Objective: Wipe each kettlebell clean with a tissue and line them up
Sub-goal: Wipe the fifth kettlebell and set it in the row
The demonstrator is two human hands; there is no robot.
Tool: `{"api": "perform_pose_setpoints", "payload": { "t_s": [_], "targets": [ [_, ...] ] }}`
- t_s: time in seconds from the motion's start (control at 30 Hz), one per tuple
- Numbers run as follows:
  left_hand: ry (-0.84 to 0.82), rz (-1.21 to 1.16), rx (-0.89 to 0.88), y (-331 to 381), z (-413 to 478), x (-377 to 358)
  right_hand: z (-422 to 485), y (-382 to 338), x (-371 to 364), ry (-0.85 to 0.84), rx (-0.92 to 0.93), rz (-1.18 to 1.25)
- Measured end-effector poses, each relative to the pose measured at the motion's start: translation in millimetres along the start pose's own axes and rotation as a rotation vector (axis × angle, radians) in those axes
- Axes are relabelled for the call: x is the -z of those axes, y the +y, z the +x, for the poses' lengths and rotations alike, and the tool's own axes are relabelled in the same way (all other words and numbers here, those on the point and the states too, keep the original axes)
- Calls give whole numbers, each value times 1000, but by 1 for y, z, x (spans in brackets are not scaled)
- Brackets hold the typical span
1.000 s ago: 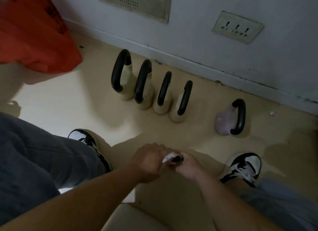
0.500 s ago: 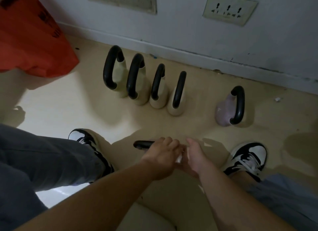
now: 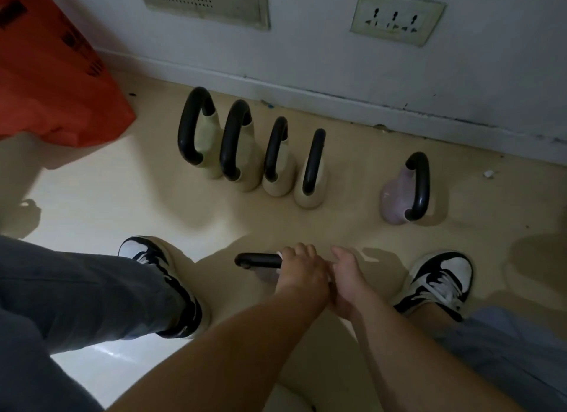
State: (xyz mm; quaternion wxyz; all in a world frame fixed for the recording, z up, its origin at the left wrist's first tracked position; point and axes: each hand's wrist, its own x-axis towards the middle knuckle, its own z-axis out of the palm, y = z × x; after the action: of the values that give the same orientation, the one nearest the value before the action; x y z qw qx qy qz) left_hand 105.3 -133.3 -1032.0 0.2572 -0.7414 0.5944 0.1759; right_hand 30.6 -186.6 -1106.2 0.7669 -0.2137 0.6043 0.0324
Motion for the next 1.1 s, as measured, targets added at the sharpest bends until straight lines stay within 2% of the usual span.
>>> {"api": "perform_pose_setpoints", "payload": {
  "t_s": [0.13,0.2,0.27,0.3,0.4,0.57,0.7,0.77,0.83,0.93,1.0,1.1],
  "targets": [
    [284,-198,-273,-59,-19,-41,0,-1,-2,29,-36,-4],
    [365,-328,-231,-98,-35,-72,2,-5,-6,49,-7,-32],
    [344,-312,-200,-121,-46,-93,-1,-9,-9,73,22,-58],
    [320,-275,-185,-121,-47,-93,-3,-10,-10,72,17,-79],
    [280,-381,1,-89,-39,-62,-1,-14,-11,44,-7,-79],
    [112,-82,16,-17,-2,-16,-9,-11,-9,-18,-62,153],
    [-149,208,-14,0,30,-10,-16,-4,-9,-26,-104,375],
    [-170,370,-99,3,35,-12,-11,0,-11,28,-83,360],
    [-120,420,-201,3,38,-17,-9,-1,-12,95,-27,242],
    [-28,211,-289,-15,31,-16,-15,-11,-14,147,58,45],
    [148,4,-326,-39,18,-25,-15,-17,-17,145,109,0],
    [264,-229,-260,-87,-21,-53,-12,-20,-33,126,107,-64]
  ]
}}
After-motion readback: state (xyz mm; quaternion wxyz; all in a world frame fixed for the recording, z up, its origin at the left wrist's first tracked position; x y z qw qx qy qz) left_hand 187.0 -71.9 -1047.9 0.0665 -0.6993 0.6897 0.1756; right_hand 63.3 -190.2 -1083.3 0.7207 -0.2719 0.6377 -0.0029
